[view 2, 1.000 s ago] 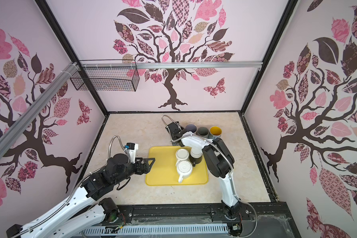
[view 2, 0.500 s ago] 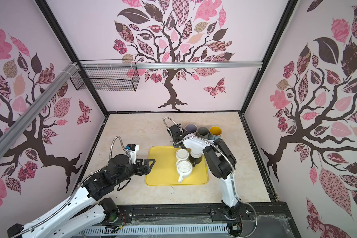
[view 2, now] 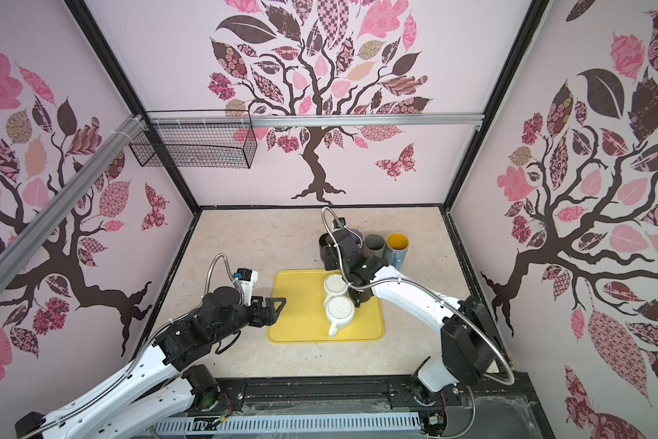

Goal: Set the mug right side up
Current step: 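Move the left gripper over the upside-down white ribbed-base mug while the right withdraws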

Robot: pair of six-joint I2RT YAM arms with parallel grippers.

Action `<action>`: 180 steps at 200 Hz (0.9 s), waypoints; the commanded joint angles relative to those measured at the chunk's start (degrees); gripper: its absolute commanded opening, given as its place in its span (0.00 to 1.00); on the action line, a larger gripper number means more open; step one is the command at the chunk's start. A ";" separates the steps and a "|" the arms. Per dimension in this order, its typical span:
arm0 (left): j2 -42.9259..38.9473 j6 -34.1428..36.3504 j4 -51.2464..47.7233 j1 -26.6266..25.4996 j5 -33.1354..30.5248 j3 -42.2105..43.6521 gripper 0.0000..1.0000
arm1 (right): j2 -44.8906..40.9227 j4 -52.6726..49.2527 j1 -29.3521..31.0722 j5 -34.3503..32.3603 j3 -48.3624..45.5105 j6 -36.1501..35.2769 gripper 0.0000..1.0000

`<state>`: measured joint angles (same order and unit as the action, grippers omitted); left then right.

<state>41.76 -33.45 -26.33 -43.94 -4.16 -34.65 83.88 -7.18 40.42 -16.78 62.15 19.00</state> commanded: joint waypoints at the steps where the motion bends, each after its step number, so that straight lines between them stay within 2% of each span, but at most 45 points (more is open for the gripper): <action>1: 0.22 0.44 0.11 -0.54 1.82 0.93 0.89 | -2.04 5.31 0.02 1.65 -3.02 -1.56 0.54; 28: 2.26 1.17 -1.21 -3.67 -0.02 -1.42 0.88 | -2.30 2.37 0.07 -2.38 -3.73 0.06 0.55; 66: 10.24 1.14 -2.73 -15.38 -11.02 -6.81 0.88 | -4.16 0.89 -0.32 -6.58 -5.59 0.99 0.57; 101: 20.51 0.39 -2.16 -24.09 -18.78 -11.72 0.88 | -7.26 6.88 -5.67 1.15 -12.27 4.77 0.57; 133: 27.86 1.35 -2.63 -25.67 -19.06 -15.93 0.80 | -8.63 7.21 -6.06 1.85 -13.08 4.95 0.57; 180: 35.73 1.85 -1.92 -25.97 -16.54 -20.85 0.73 | -13.13 9.37 -6.32 -1.95 -16.05 5.50 0.57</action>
<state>74.63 -32.47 -29.06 -69.43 -20.78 -50.76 74.87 -0.14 34.11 -16.45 46.76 23.83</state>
